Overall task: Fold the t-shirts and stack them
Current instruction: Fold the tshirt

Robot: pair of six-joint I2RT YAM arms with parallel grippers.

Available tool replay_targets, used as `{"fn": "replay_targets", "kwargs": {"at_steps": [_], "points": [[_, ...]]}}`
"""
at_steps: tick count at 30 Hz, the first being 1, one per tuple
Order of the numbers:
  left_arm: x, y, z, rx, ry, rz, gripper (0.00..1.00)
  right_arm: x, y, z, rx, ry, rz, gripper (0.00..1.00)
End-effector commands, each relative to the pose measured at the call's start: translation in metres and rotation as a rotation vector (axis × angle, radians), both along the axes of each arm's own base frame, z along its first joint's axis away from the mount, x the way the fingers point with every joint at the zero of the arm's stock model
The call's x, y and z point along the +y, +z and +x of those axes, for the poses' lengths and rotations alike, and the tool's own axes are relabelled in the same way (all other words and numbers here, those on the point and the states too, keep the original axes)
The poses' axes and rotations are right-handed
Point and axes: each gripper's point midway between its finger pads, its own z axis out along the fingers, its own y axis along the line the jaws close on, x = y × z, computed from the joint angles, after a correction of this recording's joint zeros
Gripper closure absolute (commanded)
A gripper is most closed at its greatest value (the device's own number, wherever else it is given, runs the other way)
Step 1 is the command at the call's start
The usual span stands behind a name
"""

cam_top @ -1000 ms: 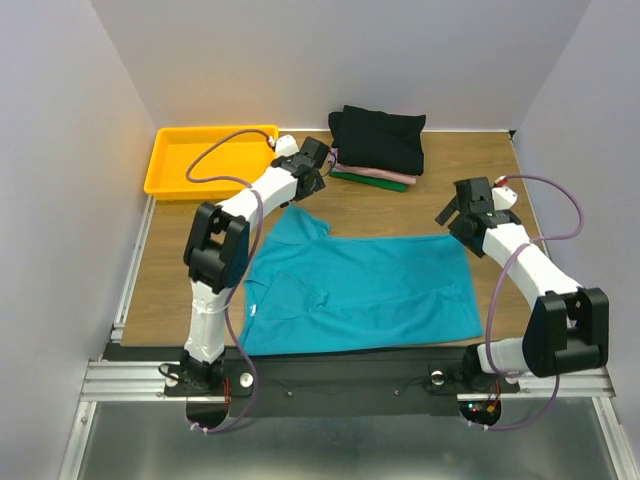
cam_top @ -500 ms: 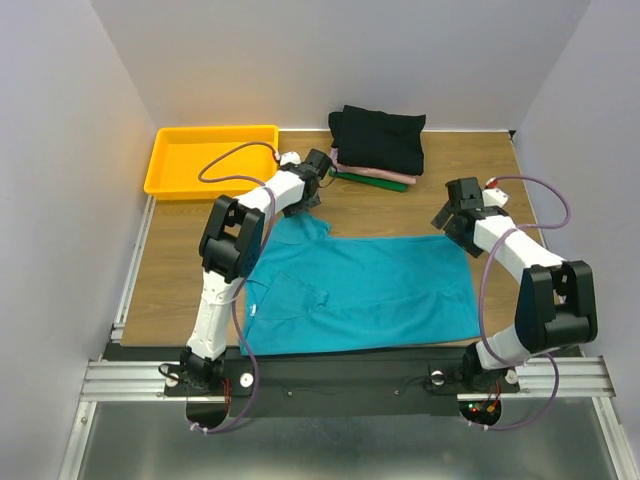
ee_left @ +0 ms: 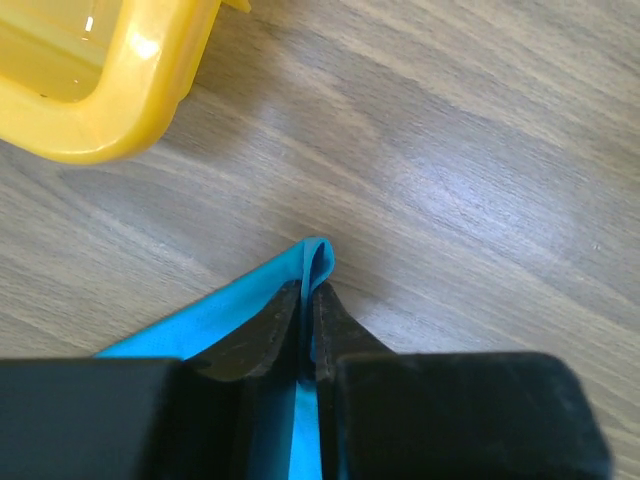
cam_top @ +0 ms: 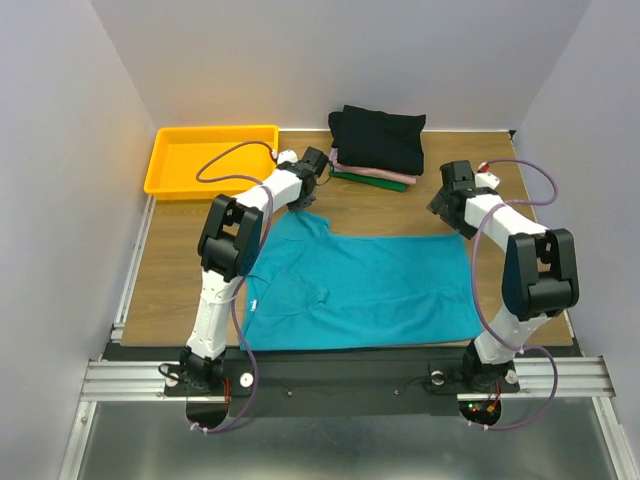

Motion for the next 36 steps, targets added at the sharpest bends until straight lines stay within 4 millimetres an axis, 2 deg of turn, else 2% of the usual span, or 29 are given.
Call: {"fn": "replay_targets", "kwargs": {"at_steps": [1,2,3,4,7,9,13,14,15,17,20,23,27,30,31,33,34,35,36], "points": [[0.002,0.002,-0.009,0.018,-0.005,-0.015,0.87,0.001,-0.001,0.021,-0.03,-0.013,0.012,0.1],[0.003,0.003,-0.009,0.015,-0.006,-0.014,0.88,0.001,-0.005,0.02,-0.025,-0.019,0.017,0.12],[0.003,0.004,-0.01,0.016,-0.005,-0.012,0.89,0.001,-0.012,0.019,-0.009,-0.025,0.016,0.2],[0.004,0.005,-0.01,0.015,-0.005,-0.011,0.9,0.0,-0.015,0.018,-0.003,-0.032,0.014,0.24],[0.005,0.008,-0.011,0.011,-0.002,-0.007,0.94,-0.003,-0.03,0.016,0.03,-0.052,0.004,0.28],[0.006,0.012,-0.012,0.002,-0.004,-0.011,1.0,-0.003,-0.036,0.016,0.036,-0.071,0.007,0.32],[0.009,0.015,-0.015,-0.013,0.001,-0.01,1.0,-0.003,-0.052,0.019,0.068,-0.083,0.008,0.36],[0.01,0.02,-0.014,-0.024,0.003,-0.013,1.0,-0.002,-0.055,0.019,0.073,-0.081,0.012,0.4],[0.011,0.022,-0.014,-0.029,0.005,-0.004,1.0,-0.001,-0.055,0.019,0.074,-0.079,0.018,0.51],[0.015,0.022,-0.013,-0.028,0.013,0.014,1.0,0.0,-0.056,0.018,0.074,-0.086,0.023,0.58],[0.014,0.022,-0.01,-0.032,0.011,0.016,1.0,-0.004,-0.052,0.019,0.065,-0.092,0.006,0.66],[0.013,0.026,0.0,-0.05,0.012,0.016,1.0,-0.006,-0.047,0.026,0.056,-0.081,-0.013,0.7],[0.015,0.036,0.016,-0.072,0.025,0.012,1.0,-0.011,-0.035,0.038,0.03,-0.076,-0.042,0.86],[0.018,0.049,0.018,-0.092,0.033,0.014,1.0,-0.009,-0.025,0.043,0.014,-0.051,-0.034,0.99],[0.018,0.049,0.015,-0.091,0.033,0.011,1.0,-0.007,-0.018,0.043,0.0,-0.044,-0.028,1.0],[0.018,0.062,0.011,-0.116,0.029,-0.016,1.0,-0.003,-0.015,0.041,-0.002,-0.017,-0.006,0.99],[0.018,0.053,0.005,-0.104,0.018,-0.028,1.0,-0.001,-0.013,0.036,-0.003,-0.009,-0.001,0.99],[0.017,0.062,0.002,-0.118,0.01,-0.046,1.0,0.0,-0.012,0.033,-0.001,-0.003,0.004,1.0],[0.017,0.062,-0.002,-0.116,0.009,-0.056,1.0,-0.001,-0.01,0.03,-0.002,0.0,0.001,1.0]]}}
